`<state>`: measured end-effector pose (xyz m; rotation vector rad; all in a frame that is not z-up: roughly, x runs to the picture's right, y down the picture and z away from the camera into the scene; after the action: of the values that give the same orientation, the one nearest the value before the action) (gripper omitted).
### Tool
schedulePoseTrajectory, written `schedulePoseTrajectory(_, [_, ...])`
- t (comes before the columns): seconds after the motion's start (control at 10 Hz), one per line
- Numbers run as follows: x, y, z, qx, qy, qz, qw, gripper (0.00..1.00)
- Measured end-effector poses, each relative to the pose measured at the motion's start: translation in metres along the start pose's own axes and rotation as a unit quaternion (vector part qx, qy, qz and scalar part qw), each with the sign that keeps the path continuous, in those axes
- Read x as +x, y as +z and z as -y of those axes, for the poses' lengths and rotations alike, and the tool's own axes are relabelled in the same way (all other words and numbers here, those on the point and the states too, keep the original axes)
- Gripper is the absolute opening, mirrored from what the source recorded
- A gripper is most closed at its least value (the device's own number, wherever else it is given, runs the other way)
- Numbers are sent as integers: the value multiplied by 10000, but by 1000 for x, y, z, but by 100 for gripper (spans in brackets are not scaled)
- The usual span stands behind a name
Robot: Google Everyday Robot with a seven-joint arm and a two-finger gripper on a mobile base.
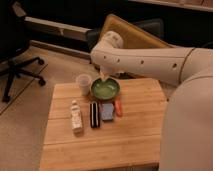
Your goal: Drag the ceramic bowl in a circle
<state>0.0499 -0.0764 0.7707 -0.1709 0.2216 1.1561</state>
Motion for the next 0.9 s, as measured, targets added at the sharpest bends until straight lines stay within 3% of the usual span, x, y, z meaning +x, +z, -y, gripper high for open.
schedulePoseTrajectory(0.3, [3, 47, 41, -415, 385, 89, 9984, 65])
schedulePoseTrajectory(0.4, [14, 70, 59, -630, 732, 35, 9953, 65])
schedulePoseTrajectory(0.6, [20, 79, 70, -695, 909, 10, 9934, 65])
schedulePoseTrajectory(0.9, [18, 78, 65, -722, 884, 20, 9935, 65])
